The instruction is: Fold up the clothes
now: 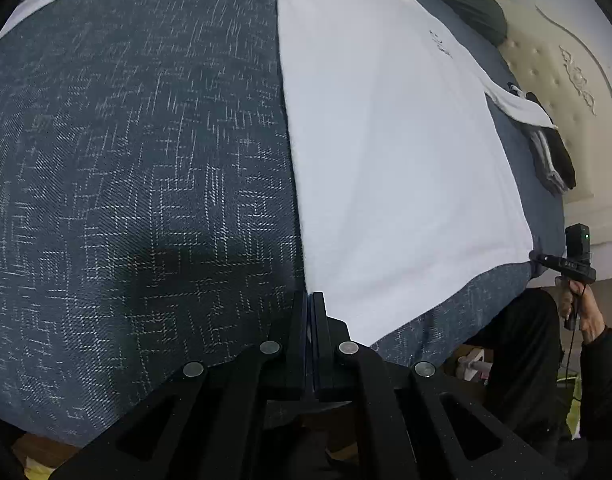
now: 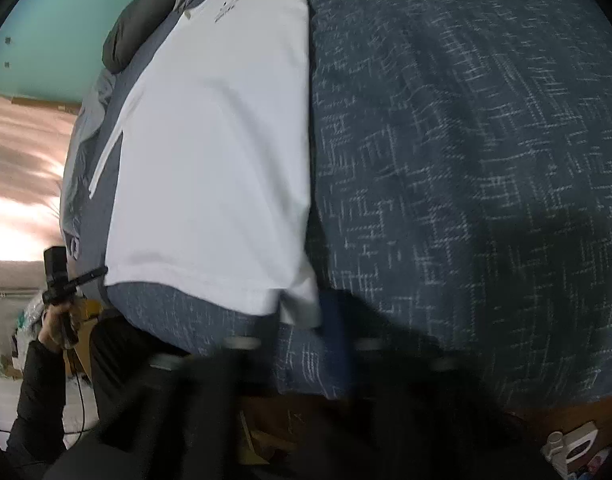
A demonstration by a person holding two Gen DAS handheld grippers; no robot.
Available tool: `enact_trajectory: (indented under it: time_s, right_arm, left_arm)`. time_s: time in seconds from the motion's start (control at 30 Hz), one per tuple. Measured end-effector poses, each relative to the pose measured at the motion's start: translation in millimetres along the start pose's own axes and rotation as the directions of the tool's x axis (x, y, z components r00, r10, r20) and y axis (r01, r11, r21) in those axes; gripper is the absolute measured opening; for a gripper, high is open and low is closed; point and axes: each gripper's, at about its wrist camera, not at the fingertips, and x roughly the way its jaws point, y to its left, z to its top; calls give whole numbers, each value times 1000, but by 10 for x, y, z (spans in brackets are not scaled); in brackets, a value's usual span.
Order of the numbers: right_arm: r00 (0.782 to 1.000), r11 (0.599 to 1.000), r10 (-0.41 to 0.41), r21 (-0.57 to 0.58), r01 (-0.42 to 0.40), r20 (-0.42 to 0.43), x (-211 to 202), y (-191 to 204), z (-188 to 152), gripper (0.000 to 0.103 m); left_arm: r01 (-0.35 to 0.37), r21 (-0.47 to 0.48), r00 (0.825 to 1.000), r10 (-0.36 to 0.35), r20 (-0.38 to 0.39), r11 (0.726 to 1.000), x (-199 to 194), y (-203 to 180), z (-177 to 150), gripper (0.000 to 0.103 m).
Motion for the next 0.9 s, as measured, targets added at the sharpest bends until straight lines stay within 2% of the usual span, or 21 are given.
enact_trajectory:
  time_s: [0.1,0.2,0.3,0.4,0.5,0.6,0.7,0.77,0.83,0.9]
  right_arm:
    - [1000,999,6,-37,-6,-2,-128,37,-20,5]
    - [999,998,-31,-58,30,-18,-224,65,-37,4]
    - [996,994,-79,-73,76,-43,-170,64,-43,4]
    - [994,994,-93,-57,89,-63,-65,54,-35,5]
    - [992,996,-91,-20,90,-84,23,84,-67,10]
    - [992,996,-89,3,90,-92,-32,51,-70,27]
    - [997,997,-73,21,74,-40,-253,-31,56,29]
    - [996,997,-71,44,69,47,-501,-132,243,29]
    - [986,996,-73,69,63,148,-776,-241,454,36]
    - [965,994,-78,92,57,249,-1052,-349,672,42]
  left_arm:
    - [1,11,1000,-1,11,1000,-88,-5,-19,1]
    - [-7,14,1000,7,11,1000,-103,-39,-16,1]
    - [-36,16,999,36,-1,999,-82,-9,-36,0]
    - [-40,-8,999,40,-5,999,-43,39,-37,0]
    - [-32,-24,999,32,13,999,-59,64,-30,0]
    - [-29,-30,999,30,43,999,-150,62,5,0]
    - [-52,-15,995,53,86,999,-295,16,134,0]
    - [-71,-8,990,71,119,997,-395,-30,260,0]
    - [-70,-8,986,70,153,998,-440,-116,438,0]
    - [-68,-7,980,69,187,998,-484,-204,617,1]
